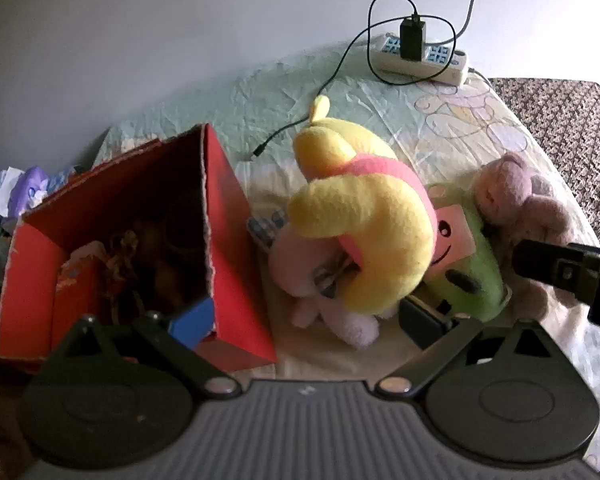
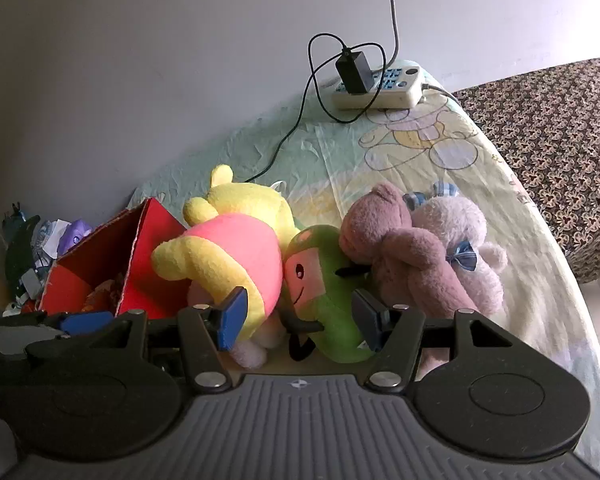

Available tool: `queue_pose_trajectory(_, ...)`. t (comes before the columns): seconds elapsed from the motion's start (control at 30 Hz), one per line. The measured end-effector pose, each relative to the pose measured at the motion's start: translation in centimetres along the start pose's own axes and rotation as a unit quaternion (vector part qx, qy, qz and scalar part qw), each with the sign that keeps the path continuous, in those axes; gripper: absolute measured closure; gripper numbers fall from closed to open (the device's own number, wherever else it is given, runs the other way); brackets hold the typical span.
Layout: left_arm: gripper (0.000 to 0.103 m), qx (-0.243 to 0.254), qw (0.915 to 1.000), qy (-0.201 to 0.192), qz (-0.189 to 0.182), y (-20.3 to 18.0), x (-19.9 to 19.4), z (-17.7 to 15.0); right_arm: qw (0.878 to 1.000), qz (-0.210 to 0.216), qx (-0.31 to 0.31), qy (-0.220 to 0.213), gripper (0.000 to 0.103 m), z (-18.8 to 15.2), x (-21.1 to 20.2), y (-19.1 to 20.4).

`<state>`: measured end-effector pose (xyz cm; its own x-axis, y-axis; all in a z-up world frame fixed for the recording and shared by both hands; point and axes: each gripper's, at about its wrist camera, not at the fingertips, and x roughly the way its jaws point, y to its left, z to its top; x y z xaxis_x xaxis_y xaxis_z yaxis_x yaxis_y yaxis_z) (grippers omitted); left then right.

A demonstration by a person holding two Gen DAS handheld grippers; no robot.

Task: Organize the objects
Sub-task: 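Reach the right gripper to the yellow Pooh plush and grasp it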

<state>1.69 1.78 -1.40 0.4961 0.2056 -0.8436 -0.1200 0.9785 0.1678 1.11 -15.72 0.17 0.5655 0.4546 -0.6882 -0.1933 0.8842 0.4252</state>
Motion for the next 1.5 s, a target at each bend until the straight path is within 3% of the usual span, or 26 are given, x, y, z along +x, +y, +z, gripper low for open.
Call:
queue_pose_trajectory(1.03,0.003,0.02,0.9996,-0.004,0.021,-0.7,0.7,0.5,0.999,0.02,0.023,0.014,0.041,0.8,1.6,-0.9)
queue_pose_trajectory(1.13,0.003,0.021,0.9997,-0.009,0.01,-0.6,0.8,0.5,0.999,0.038,0.034,0.015,0.041,1.6,1.8,-1.1)
queue_pose_trajectory(1.27,0.003,0.005,0.9991,-0.012,-0.041,0.1,1.0,0.2,0.997,0.062,0.032,0.013,0.041,3.2,2.3,-0.8)
queue_pose_trajectory(1.5,0.003,-0.005,0.9941,-0.05,-0.096,0.7,1.2,-0.3,0.994,0.099,0.0,0.036,0.039,6.0,5.2,1.3)
